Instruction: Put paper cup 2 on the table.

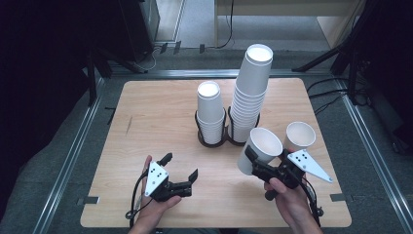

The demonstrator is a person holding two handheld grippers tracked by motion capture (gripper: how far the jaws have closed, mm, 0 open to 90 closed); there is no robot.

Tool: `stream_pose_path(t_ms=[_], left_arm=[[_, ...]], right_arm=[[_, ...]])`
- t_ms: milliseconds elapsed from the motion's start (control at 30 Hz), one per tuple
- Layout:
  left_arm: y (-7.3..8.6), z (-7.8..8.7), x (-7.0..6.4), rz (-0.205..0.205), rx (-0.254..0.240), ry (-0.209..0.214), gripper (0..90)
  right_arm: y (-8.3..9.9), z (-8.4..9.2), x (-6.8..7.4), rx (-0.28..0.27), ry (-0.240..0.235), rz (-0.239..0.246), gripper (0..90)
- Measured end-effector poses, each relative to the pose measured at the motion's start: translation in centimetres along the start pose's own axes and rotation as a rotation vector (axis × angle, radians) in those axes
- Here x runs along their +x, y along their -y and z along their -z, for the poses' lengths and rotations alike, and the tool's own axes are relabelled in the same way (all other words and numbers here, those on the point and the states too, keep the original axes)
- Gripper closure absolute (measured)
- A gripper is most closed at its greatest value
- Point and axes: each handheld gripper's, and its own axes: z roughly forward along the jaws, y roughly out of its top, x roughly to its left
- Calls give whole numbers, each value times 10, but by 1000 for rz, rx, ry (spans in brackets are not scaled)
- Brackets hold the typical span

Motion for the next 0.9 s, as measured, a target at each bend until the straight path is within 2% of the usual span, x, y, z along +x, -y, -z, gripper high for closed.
stream_pose_path(t_ms=[67,100,167,300,433,467,600,833,900], left_arm=[[3,5,6,8,7,-22,0],[5,8,10,13,11,-33,0],[8,13,20,28,18,-63,0],[14,22,42,62,25,-137,0],[16,25,62,132,45,-190,5],[17,25,65,127,59,-203,5],[20,27,72,126,71,-234,5],[24,35,79,133,76,-262,5],[25,37,81,132,79,-273,5]], right_arm=[[2,-1,2,3,8,28,118],[6,-3,3,6,17,67,118],[8,-4,3,5,17,85,118],[16,-7,4,-14,19,175,118],[26,-15,-5,-75,55,262,118],[26,-15,-5,-75,55,262,118],[35,-20,-15,-85,72,321,118],[45,-31,-23,-88,63,365,118],[48,-35,-25,-79,62,362,118]])
